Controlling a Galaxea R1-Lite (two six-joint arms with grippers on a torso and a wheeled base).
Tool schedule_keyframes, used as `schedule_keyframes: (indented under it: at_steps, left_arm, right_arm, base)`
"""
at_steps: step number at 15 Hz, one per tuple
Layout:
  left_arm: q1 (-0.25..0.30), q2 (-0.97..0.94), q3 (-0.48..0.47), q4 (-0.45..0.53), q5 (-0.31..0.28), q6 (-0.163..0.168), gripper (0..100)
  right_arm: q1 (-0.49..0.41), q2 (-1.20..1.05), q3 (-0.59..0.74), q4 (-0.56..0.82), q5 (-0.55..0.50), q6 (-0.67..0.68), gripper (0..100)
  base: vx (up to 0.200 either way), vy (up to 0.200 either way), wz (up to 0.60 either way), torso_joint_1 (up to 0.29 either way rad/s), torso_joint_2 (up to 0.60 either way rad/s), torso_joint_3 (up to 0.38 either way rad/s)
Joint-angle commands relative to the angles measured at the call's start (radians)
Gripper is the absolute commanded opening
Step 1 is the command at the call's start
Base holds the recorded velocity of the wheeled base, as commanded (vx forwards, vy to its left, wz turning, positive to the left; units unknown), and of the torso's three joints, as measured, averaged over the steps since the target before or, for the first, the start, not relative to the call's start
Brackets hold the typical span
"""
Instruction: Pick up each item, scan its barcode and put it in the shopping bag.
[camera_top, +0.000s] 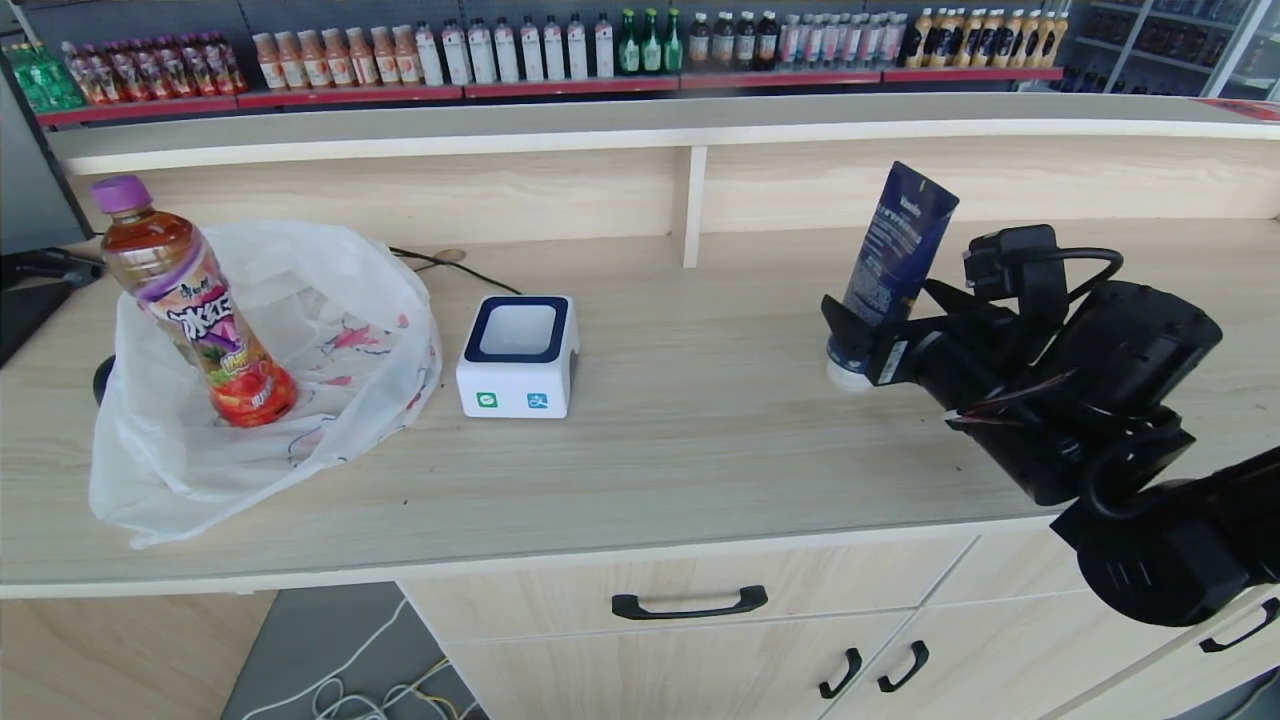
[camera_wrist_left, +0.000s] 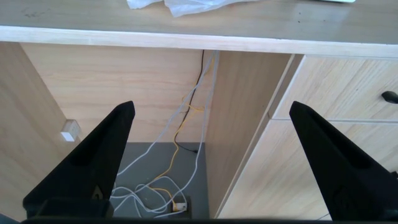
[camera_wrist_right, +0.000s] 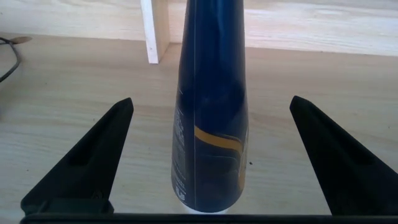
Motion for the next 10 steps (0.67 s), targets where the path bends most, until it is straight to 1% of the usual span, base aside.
schedule_keyframes:
  at_steps: [1, 10]
  left_arm:
    - [0.0, 0.0, 0.0, 0.0, 0.0, 0.0, 100]
    - [0.002, 0.0, 0.0, 0.0, 0.002, 0.0, 100]
  right_arm:
    - [-0.003, 0.018, -0.011, 0.0, 0.0, 0.0, 100]
    - [-0.003, 0.047, -0.037, 0.0, -0.001, 0.0, 100]
  base:
    - [0.0, 0.0, 0.0, 0.0, 0.0, 0.0]
    - [0.0, 0.0, 0.0, 0.0, 0.0, 0.0]
